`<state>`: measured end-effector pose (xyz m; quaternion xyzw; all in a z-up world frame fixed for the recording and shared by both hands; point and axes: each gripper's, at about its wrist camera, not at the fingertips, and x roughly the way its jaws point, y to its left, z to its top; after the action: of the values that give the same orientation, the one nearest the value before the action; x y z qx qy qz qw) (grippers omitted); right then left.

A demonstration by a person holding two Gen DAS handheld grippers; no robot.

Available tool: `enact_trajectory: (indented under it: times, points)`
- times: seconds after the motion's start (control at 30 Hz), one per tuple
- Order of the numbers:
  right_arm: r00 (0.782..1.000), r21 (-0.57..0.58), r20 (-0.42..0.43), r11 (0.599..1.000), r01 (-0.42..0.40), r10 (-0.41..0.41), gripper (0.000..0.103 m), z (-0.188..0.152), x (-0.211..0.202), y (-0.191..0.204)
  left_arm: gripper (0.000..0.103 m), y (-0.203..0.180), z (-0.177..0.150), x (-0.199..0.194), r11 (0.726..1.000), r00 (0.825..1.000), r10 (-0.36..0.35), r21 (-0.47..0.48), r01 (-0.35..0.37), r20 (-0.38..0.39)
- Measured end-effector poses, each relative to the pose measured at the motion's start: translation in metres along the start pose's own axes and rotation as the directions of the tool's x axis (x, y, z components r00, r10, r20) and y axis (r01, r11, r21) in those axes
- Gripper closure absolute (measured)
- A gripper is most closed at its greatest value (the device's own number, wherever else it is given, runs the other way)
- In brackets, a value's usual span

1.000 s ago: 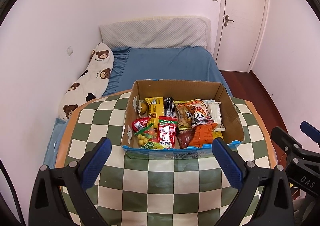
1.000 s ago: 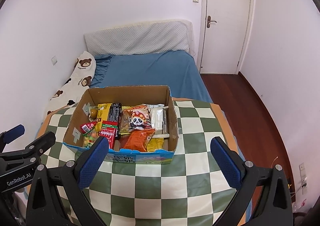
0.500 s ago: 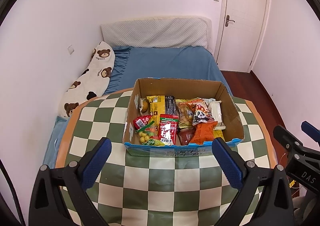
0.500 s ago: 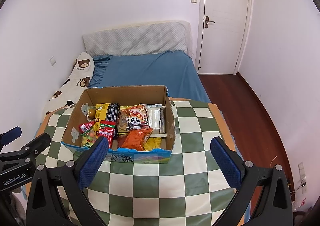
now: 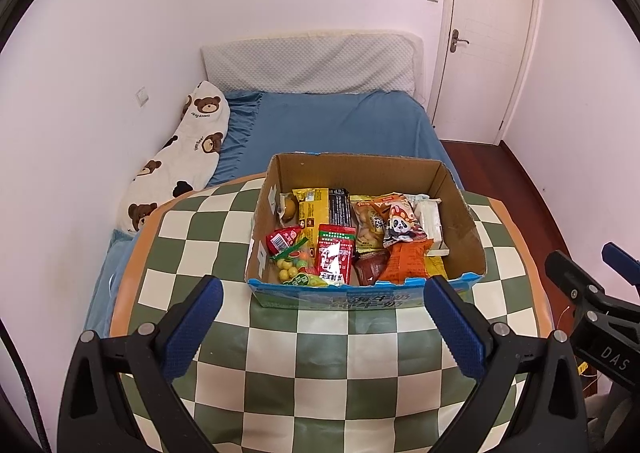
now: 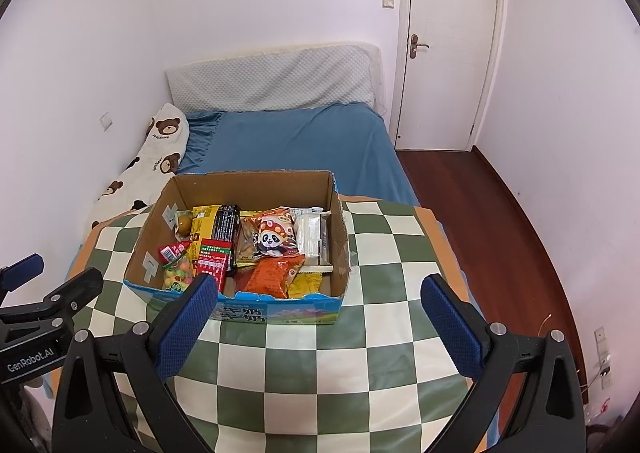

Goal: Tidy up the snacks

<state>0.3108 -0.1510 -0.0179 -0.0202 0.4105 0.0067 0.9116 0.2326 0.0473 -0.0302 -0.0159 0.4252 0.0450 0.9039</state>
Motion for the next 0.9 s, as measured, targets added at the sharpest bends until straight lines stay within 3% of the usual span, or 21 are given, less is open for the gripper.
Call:
enact_trajectory:
  times: [0.9]
  points:
    - [1.000,0.008,0.005,1.000,-0.015,0.015,0.000,-0.0049,-0.0075,-0.0021,0.000,-0.0033,-0.0015,-0.0084,1.000,1.000,0.016,0.016,-0.016,0.005]
